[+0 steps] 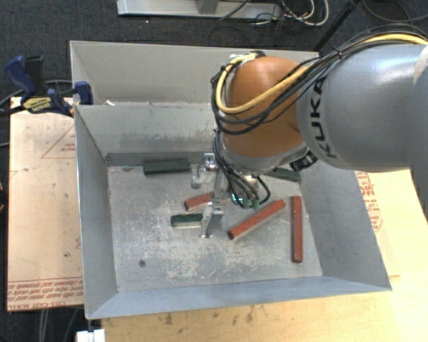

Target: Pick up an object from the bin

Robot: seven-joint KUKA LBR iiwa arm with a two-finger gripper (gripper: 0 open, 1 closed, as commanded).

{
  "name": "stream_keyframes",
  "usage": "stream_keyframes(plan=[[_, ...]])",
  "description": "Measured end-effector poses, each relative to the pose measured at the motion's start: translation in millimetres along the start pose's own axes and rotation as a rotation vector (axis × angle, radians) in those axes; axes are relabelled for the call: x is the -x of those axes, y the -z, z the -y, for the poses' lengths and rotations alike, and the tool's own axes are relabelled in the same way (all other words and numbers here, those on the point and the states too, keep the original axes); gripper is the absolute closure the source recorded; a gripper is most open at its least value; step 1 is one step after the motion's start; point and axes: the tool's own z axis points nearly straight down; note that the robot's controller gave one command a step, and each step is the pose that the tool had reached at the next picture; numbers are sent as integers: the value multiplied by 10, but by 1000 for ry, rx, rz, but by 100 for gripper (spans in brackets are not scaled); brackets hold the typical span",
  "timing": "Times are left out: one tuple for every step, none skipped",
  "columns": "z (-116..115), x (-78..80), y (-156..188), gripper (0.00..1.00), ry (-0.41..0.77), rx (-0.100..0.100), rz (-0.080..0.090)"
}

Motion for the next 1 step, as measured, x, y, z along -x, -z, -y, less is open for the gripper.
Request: stream_keyframes(plan=[[5, 18, 40, 0, -2, 1, 7]])
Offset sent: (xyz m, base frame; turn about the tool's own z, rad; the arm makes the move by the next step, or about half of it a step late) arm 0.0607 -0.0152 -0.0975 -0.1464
